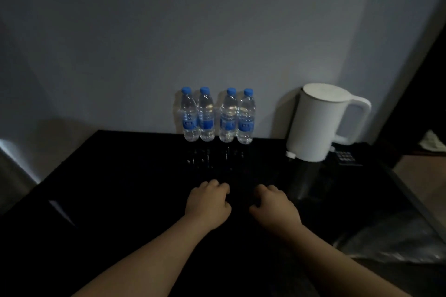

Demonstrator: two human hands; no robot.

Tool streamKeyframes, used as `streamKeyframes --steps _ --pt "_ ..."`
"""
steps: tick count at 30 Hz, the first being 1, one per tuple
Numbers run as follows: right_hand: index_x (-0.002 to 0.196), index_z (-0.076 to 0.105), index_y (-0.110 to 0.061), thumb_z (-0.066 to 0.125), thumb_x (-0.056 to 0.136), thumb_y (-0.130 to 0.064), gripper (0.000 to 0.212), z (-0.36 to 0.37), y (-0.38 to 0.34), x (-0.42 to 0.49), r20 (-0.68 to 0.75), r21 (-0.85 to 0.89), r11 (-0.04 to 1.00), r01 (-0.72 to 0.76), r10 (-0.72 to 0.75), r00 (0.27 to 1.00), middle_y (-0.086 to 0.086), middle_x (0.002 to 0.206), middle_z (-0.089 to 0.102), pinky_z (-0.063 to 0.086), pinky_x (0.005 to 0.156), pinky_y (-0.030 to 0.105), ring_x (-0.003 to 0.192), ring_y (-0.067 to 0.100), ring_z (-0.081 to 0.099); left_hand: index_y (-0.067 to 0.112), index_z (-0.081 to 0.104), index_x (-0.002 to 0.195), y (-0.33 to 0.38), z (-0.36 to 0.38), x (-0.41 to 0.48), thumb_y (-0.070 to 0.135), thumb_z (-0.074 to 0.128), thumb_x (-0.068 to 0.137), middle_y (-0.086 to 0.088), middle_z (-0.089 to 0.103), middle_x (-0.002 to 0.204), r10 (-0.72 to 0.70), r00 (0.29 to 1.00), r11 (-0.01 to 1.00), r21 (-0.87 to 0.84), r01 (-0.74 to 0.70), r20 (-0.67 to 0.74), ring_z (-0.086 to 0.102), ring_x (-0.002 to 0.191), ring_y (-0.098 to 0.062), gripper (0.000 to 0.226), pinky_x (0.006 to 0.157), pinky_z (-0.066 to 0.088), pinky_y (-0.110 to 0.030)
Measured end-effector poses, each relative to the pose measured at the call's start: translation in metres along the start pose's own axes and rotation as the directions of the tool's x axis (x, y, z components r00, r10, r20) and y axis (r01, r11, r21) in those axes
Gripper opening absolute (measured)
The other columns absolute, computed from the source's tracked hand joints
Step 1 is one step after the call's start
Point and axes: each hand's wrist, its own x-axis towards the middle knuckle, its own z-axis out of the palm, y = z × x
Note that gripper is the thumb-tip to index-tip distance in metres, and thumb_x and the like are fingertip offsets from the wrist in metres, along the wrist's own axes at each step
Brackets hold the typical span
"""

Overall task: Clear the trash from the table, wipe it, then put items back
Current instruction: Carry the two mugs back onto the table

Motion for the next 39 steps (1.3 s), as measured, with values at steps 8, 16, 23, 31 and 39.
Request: streamKeyframes --steps 8,16,23,31,39 --pt "0.114 0.049 -0.024 0.054 0.088 -0.036 0.029 -0.003 0.090 -0.098 -0.028 0.031 0.986 -0.162 0.163 0.986 0.000 0.117 0.049 0.047 0.085 0.032 0.109 0.019 0.049 0.023 0.049 0.130 0.090 0.028 -0.045 0.026 0.046 0.093 0.000 0.050 0.126 0.195 0.970 0.981 -0.052 -0.189 0.146 0.048 0.114 -0.020 0.037 0.095 0.045 -0.036" --pt "0.113 0.051 -0.021 0.049 0.088 -0.034 0.029 -0.026 0.207 -0.168 -0.138 0.094 0.946 -0.311 0.321 0.937 0.002 0.114 0.050 0.048 0.086 0.035 0.108 0.022 0.051 0.023 0.049 0.130 0.228 0.061 -0.053 0.025 0.045 0.093 0.000 0.049 0.127 0.358 0.921 0.934 -0.055 -0.354 0.154 0.047 0.117 -0.021 0.037 0.095 0.043 -0.035" --pt "0.114 0.053 -0.020 0.051 0.087 -0.035 0.032 -0.065 0.358 -0.221 -0.166 0.098 0.909 -0.405 0.416 0.894 0.004 0.116 0.052 0.047 0.086 0.034 0.111 0.024 0.051 0.023 0.049 0.129 0.389 0.112 -0.057 0.025 0.044 0.093 0.000 0.049 0.127 0.412 0.900 0.911 -0.077 -0.405 0.143 0.046 0.119 -0.023 0.037 0.097 0.041 -0.035" --pt "0.117 0.053 -0.022 0.052 0.088 -0.034 0.032 -0.104 0.521 -0.275 -0.156 0.144 0.864 -0.483 0.501 0.851 0.000 0.117 0.056 0.052 0.088 0.035 0.103 0.017 0.056 0.021 0.053 0.122 0.571 0.165 -0.053 0.023 0.044 0.091 -0.001 0.052 0.122 0.463 0.870 0.886 -0.083 -0.455 0.170 0.048 0.116 -0.023 0.033 0.094 0.043 -0.036" --pt "0.122 0.051 -0.023 0.055 0.090 -0.033 0.034 -0.127 0.636 -0.283 -0.121 0.229 0.798 -0.558 0.592 0.797 -0.001 0.121 0.053 0.052 0.086 0.028 0.101 0.013 0.056 0.023 0.051 0.124 0.678 0.212 -0.020 0.026 0.044 0.093 0.000 0.053 0.122 0.517 0.823 0.854 -0.075 -0.515 0.235 0.050 0.113 -0.020 0.033 0.087 0.044 -0.032"
